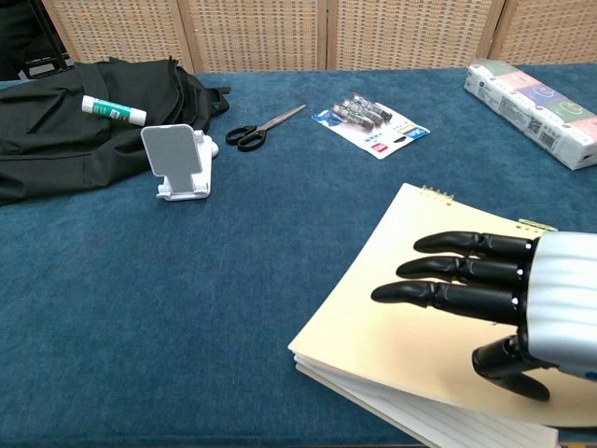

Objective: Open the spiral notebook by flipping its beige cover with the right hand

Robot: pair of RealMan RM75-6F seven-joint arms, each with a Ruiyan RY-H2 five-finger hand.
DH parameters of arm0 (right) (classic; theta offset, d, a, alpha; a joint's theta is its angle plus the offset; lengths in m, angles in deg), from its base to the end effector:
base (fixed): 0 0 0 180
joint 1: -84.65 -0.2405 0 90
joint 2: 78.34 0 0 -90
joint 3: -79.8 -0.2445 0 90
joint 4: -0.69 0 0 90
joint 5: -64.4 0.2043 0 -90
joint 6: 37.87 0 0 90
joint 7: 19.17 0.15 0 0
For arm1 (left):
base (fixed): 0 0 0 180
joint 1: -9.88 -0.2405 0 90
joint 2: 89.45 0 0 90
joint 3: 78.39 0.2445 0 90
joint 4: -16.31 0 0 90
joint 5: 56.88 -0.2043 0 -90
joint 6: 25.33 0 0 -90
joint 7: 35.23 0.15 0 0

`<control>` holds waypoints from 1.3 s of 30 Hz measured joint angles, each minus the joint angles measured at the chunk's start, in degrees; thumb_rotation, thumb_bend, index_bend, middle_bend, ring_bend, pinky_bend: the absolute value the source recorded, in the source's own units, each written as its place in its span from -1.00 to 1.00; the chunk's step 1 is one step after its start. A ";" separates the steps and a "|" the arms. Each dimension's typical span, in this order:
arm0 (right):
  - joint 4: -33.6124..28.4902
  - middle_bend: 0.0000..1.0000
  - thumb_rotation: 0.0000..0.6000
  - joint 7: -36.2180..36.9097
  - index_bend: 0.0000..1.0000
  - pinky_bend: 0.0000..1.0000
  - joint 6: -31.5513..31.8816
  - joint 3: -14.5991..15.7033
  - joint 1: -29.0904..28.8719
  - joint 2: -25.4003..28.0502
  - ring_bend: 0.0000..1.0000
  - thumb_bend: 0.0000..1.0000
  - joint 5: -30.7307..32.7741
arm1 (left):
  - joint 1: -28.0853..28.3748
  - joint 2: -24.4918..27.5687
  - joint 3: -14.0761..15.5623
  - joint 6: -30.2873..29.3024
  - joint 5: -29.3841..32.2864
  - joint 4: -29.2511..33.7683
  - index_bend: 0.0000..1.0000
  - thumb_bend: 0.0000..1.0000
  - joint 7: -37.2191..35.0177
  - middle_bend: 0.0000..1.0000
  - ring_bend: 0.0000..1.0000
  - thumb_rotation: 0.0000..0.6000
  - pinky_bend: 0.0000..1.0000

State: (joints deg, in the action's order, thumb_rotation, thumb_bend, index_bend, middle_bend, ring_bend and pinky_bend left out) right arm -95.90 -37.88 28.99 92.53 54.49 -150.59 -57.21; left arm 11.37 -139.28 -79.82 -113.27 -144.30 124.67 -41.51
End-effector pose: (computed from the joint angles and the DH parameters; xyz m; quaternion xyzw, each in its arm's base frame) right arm -0.1597 -0.1608 0.0241 0.9007 -0.0805 0.3768 0.2008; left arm -0.2644 0.1617 0.2089 -0.5592 -0.4314 -0.4250 0.5662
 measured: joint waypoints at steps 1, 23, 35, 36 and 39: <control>-0.19 -0.92 1.00 -0.05 0.35 -1.00 0.00 0.21 -0.06 0.13 -1.00 1.00 -0.36 | -0.01 -0.01 0.03 0.01 -0.04 0.03 -1.00 -1.00 0.04 -1.00 -1.00 1.00 -1.00; -4.19 -0.91 1.00 7.72 0.37 -1.00 2.23 -8.58 -0.11 2.60 -1.00 1.00 14.31 | -0.23 0.53 0.03 -0.29 -0.16 -0.27 -1.00 -1.00 -1.78 -1.00 -1.00 1.00 -1.00; -5.31 -0.91 1.00 16.32 0.37 -1.00 0.84 -19.72 -1.41 5.17 -1.00 1.00 34.63 | -0.22 0.91 0.01 -0.12 0.00 -0.27 -1.00 -1.00 -2.72 -1.00 -1.00 1.00 -1.00; -5.09 -0.91 1.00 16.68 0.37 -1.00 0.43 -20.48 -1.59 5.21 -1.00 1.00 36.19 | -0.21 0.93 0.02 -0.11 0.00 -0.26 -1.00 -1.00 -2.72 -1.00 -1.00 1.00 -1.00; -4.23 -0.91 1.00 17.36 0.38 -1.00 -0.62 -22.33 -2.17 5.10 -1.00 1.00 39.81 | -0.18 0.97 0.00 -0.01 0.12 -0.24 -1.00 -1.00 -2.76 -1.00 -1.00 1.00 -1.00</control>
State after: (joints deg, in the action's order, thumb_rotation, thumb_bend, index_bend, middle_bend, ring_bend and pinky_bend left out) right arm -100.12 -20.52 28.36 70.20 52.32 -145.49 -17.40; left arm 11.20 -138.31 -79.82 -113.28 -144.18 124.43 -44.27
